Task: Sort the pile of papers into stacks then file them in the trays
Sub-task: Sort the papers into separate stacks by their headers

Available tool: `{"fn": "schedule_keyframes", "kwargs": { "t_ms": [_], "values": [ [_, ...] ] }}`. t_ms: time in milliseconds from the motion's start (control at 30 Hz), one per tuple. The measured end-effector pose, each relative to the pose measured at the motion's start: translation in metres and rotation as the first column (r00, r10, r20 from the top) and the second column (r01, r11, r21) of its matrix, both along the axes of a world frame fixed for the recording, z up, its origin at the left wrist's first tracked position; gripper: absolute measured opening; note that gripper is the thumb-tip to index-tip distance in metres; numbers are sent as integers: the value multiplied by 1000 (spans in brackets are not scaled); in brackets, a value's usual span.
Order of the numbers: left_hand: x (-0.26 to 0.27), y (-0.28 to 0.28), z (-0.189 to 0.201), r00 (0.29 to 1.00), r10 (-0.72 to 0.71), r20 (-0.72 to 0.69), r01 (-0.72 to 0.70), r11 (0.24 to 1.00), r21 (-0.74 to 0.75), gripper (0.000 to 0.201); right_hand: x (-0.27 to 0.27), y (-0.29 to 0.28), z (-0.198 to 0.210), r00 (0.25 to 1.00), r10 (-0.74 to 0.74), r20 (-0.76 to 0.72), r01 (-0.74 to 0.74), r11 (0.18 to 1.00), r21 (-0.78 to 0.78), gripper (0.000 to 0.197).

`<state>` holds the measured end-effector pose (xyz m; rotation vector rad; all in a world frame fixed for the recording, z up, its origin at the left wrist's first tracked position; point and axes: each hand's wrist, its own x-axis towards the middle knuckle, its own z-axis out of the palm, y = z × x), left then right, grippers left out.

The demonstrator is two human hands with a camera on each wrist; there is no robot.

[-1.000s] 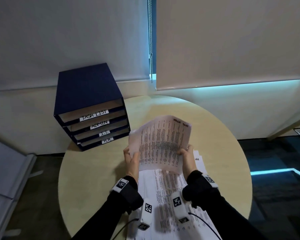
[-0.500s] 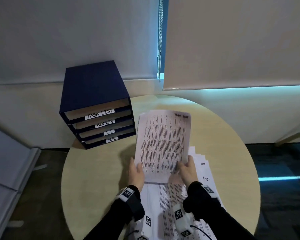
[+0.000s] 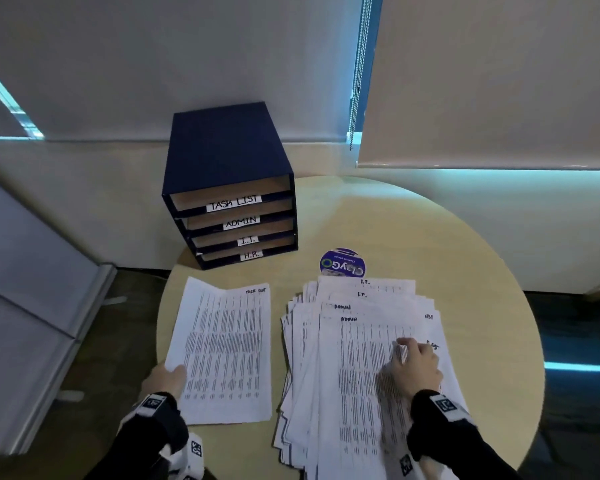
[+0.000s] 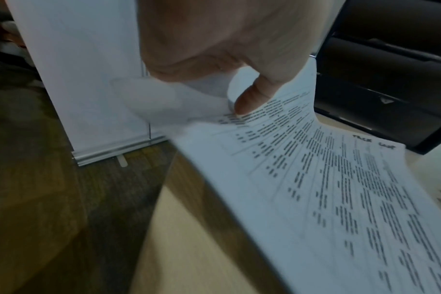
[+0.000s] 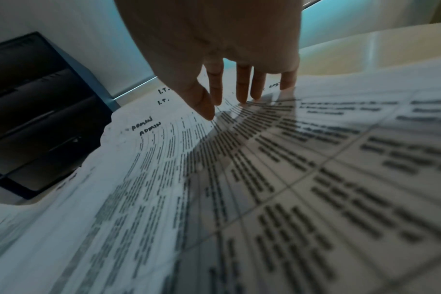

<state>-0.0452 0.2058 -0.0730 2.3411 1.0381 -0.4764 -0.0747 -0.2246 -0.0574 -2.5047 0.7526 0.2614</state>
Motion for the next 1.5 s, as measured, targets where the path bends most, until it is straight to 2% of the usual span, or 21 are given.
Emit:
{"fn": "schedule_keyframes", "kwargs": {
  "t_ms": [100, 167, 200, 267, 333, 433, 467, 533, 600, 667, 733, 833, 900, 1000, 1067, 1133, 1200, 1267, 1333, 1433, 1500],
  "values": [
    [3, -4, -1, 991, -9, -130, 17, 998, 67, 47, -3, -2, 1, 998, 18, -63, -21, 999, -50, 51],
    [7, -24, 11, 995, 47, -88, -31, 985, 171, 65, -3, -4, 3, 997, -9, -72, 3, 996, -87, 58],
    [10, -38, 19, 1000, 0, -19, 5, 970, 243, 72, -3, -5, 4, 997, -22, -74, 15, 995, -98, 62],
    [18, -74, 36, 963, -246, 111, 195, 917, 348, 75, -1, -8, 5, 995, -38, -92, 30, 995, -94, 71],
    [30, -118, 44, 830, -507, 231, 408, 836, 368, 63, 1, -12, 4, 994, -44, -103, 34, 995, -96, 79],
    [46, -182, 42, 530, -779, 336, 701, 625, 344, 45, 4, -16, 5, 992, -57, -112, 48, 995, -88, 83],
    [51, -200, 40, 434, -840, 324, 773, 533, 346, 44, 5, -16, 5, 991, -64, -114, 55, 995, -78, 82],
    [62, -228, 37, 294, -929, 224, 858, 359, 367, 55, 7, -17, 6, 991, -78, -110, 72, 996, -57, 79],
    [73, -243, 34, 225, -966, 127, 887, 257, 383, 71, 8, -19, 5, 994, -87, -69, 85, 996, -30, 71],
    [83, -249, 31, 226, -972, 68, 897, 235, 374, 76, 9, -20, 5, 998, -59, -7, 59, 998, -22, 51],
    [89, -250, 28, 233, -970, 69, 902, 243, 356, 67, 9, -22, 2, 994, -83, 66, 82, 996, 24, 32],
    [91, -245, 24, 258, -957, 130, 898, 287, 332, 41, 6, -27, -3, 972, -215, 91, 195, 962, 193, 27],
    [92, -240, 22, 283, -948, 143, 900, 315, 303, 31, 1, -32, -3, 966, -258, 17, 243, 927, 287, 25],
    [92, -234, 21, 310, -934, 178, 912, 345, 221, 20, -3, -38, -1, 954, -300, 6, 280, 897, 341, 29],
    [92, -229, 22, 421, -863, 280, 885, 458, 82, 11, -2, -42, -1, 957, -290, 7, 269, 897, 351, 20],
    [90, -224, 21, 541, -765, 350, 831, 551, -80, 11, 2, -43, -2, 962, -272, -13, 257, 892, 372, 22],
    [86, -219, 20, 642, -664, 385, 765, 588, -263, 9, 4, -42, -3, 958, -283, -50, 279, 873, 399, 36],
    [79, -215, 22, 713, -580, 395, 702, 583, -410, 10, 6, -39, -4, 953, -287, -95, 300, 866, 399, 44],
    [72, -212, 24, 746, -553, 370, 664, 575, -479, 17, 9, -35, -6, 946, -294, -134, 323, 879, 350, 44],
    [68, -210, 25, 751, -555, 359, 655, 551, -518, 25, 13, -30, -11, 953, -248, -173, 287, 922, 258, 37],
    [68, -210, 27, 750, -555, 360, 656, 556, -509, 28, 15, -27, -9, 953, -249, -175, 291, 915, 279, 35]
  ]
}}
